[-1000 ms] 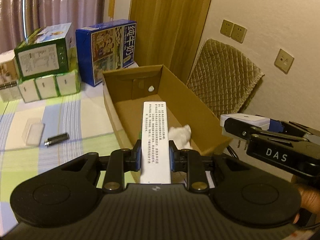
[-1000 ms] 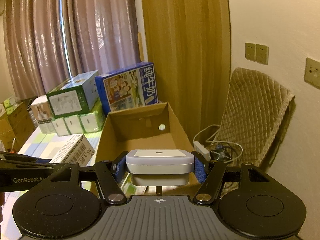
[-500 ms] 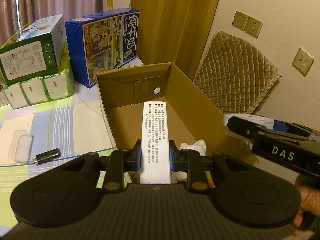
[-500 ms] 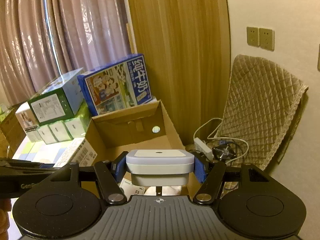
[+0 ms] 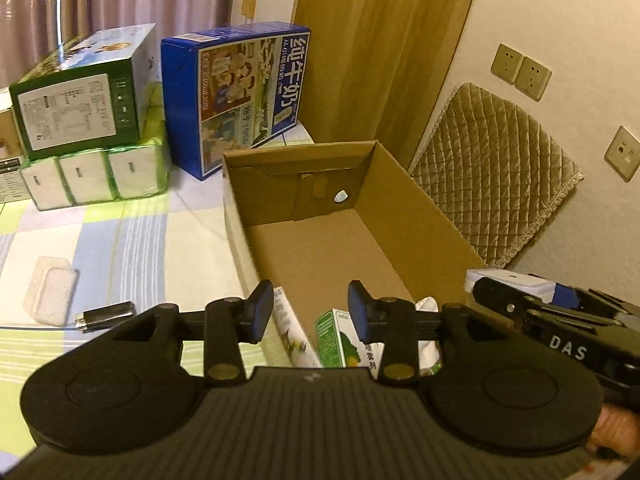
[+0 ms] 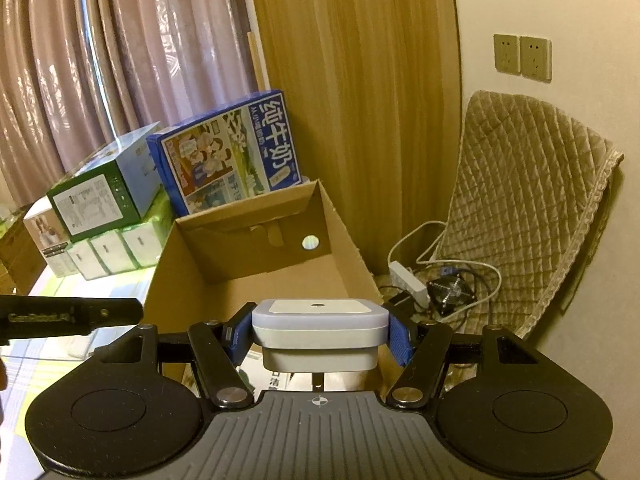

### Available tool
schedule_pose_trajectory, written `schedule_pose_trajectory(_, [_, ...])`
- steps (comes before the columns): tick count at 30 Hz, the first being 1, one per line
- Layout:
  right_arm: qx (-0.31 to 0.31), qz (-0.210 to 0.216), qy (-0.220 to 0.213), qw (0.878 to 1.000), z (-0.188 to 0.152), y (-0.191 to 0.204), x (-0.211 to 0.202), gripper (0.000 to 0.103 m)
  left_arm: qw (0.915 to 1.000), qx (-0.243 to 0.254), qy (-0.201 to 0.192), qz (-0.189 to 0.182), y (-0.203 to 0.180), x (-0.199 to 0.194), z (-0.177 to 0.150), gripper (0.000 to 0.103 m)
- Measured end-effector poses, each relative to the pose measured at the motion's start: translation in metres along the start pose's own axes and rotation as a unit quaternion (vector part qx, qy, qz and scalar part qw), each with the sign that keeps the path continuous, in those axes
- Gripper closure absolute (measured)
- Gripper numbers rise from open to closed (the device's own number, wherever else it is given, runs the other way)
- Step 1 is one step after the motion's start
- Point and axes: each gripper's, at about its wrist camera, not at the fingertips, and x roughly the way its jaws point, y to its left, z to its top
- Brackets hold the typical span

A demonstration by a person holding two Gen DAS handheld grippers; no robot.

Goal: Organize objects
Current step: 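Lower both items into the cardboard box and open both tools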

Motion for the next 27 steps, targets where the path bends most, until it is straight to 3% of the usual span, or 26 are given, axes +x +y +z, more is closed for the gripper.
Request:
schedule_pose_trajectory(5, [0.006, 0.013, -0.004, 1.000, 0.004, 0.006, 0.000, 0.040, 0.9999, -0.007, -0.012, 0.001, 0.007, -0.015, -0.004, 0.064])
schedule_pose_trajectory(8, [0.011, 0.036, -0.021, 0.999, 0.010, 0.009, 0.002, 0.040, 0.9998, -0.013, -0.015, 0.003, 0.012, -0.021, -0.006, 0.057])
schedule_pose_trajectory(11, [0.024, 0.043, -0.037, 0.998, 0.014, 0.007, 0.002, 0.013, 0.9997, -0.019, -0.017, 0.005, 0.017, -0.027, -0.008, 0.047])
schedule_pose_trajectory(13, [0.035, 0.047, -0.039, 0.998, 0.015, 0.004, -0.002, 0.013, 0.9996, -0.019, -0.019, 0.010, 0.021, -0.032, -0.012, 0.033])
schedule_pose_trajectory(21, [0.064, 0.046, -0.032, 0.996, -0.010, 0.000, -0.040, 0.011, 0.9988, -0.030, -0.022, 0.031, 0.046, -0.063, -0.041, 0.022])
schedule_pose_trajectory(27, [0.051, 0.054, -0.022, 0.997, -0.030, 0.023, -0.071, 0.007, 0.9980, -0.038, -0.022, 0.046, 0.063, -0.093, -0.069, 0.013])
